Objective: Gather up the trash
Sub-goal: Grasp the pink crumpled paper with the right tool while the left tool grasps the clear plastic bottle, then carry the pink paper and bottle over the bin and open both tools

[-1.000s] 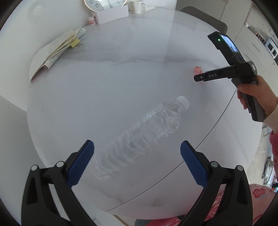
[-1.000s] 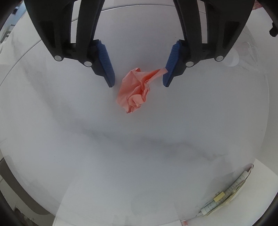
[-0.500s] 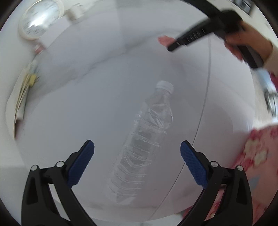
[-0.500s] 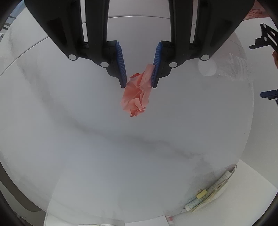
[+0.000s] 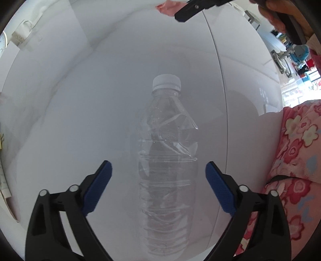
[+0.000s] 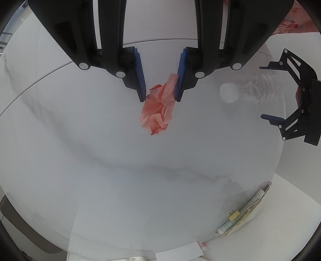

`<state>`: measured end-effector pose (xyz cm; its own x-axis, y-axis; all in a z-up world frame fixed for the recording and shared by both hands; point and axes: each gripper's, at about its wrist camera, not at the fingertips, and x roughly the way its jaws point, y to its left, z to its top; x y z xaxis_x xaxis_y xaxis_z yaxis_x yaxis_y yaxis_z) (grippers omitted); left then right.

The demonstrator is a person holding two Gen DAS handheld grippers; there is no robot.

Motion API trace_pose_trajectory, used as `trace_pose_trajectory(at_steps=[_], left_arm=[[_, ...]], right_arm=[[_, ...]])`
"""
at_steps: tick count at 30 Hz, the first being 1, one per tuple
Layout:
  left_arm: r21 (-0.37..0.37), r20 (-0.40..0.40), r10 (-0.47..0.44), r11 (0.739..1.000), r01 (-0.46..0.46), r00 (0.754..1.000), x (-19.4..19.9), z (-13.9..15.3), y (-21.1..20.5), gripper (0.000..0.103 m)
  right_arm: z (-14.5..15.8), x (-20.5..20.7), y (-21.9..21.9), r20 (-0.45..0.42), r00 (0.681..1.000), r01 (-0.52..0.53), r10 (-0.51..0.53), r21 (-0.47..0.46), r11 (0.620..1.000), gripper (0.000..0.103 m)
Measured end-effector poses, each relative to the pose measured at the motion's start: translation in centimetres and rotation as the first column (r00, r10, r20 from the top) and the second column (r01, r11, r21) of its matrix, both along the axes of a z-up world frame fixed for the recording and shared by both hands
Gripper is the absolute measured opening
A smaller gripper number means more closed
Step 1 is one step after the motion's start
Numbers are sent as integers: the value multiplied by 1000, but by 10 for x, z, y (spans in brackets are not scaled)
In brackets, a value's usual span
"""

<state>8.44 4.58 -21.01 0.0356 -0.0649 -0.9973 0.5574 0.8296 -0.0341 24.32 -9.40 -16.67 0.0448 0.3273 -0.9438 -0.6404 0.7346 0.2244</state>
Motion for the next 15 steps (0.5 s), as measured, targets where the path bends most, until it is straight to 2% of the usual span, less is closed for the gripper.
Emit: trace_pose_trajectory(at_steps=[2,4,7,9,13,15], left_arm=[[11,-10,-6,1000,6,1000,1,-5,0,75],[33,-11,4,999,-4,1000,2,-10,-1,61],[31,6,63,998,-64,998,2,-10,2,61],[25,23,136,990,-137,990,1,-8,5,61],[-20,77,308,951,-307,948,-6,2,9,60],[-73,92,407,913,-401,909,-15,12,9,60]], right_arm=[[0,-1,4,2,1000,15,-15,4,1000,30],[3,-1,1,10,1000,27,-27,5,1000,30],[8,-3,5,23,999,38,-39,12,999,30],[12,-7,4,32,999,42,-42,18,999,30],[20,-18,-2,53,998,42,-43,25,999,30],[25,-26,-5,63,997,41,-42,26,999,30]])
